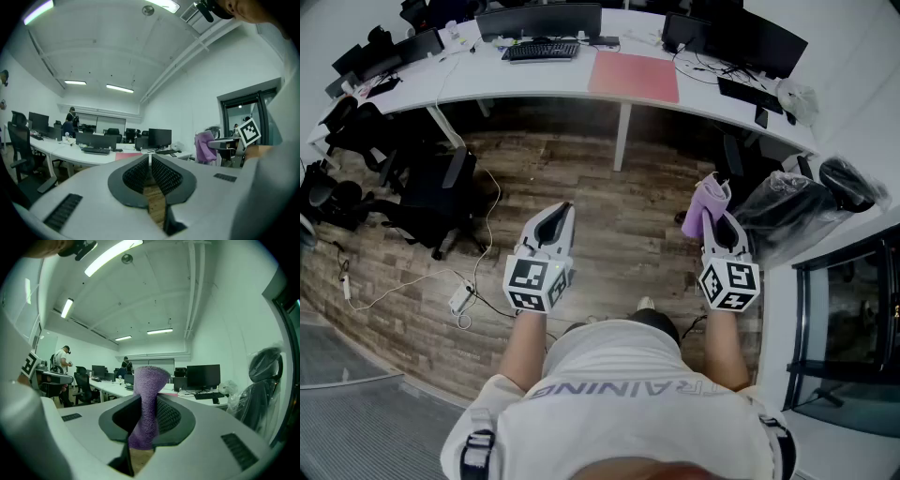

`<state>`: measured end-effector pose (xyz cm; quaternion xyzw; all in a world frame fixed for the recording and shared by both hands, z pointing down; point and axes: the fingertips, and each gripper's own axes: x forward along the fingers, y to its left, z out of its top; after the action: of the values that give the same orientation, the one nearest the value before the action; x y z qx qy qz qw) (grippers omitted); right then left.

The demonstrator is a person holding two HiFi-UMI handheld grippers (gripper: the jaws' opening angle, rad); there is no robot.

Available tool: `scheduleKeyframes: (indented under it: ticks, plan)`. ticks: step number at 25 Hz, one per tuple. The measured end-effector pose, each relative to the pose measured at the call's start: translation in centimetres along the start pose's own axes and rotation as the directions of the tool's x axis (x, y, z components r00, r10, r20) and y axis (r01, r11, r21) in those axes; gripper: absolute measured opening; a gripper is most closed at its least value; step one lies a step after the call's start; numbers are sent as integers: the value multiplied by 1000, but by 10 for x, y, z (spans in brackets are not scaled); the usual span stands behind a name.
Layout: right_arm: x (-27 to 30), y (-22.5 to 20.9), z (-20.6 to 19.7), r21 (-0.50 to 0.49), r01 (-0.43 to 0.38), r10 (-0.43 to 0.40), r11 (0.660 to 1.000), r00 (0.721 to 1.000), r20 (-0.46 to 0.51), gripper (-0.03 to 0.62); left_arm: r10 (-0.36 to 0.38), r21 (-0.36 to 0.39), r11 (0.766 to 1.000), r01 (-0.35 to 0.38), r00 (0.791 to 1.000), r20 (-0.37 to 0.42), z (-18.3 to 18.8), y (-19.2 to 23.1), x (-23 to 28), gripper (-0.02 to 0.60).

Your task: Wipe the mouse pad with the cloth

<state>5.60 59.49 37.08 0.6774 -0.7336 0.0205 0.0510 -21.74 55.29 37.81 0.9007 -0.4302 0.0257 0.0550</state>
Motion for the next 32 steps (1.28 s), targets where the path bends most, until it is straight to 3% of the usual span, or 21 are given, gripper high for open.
scheduleKeyframes:
  ticks: [25, 32]
  plan:
    - [-4, 21, 3, 10, -4, 4, 1000, 1000, -2, 103, -7, -18, 1000, 7, 1000, -8, -7, 12, -18, 32]
    - [9, 18, -4, 14, -4, 5, 1000, 999, -37, 103, -16, -38, 999, 15, 1000, -22, -15, 18, -4, 32]
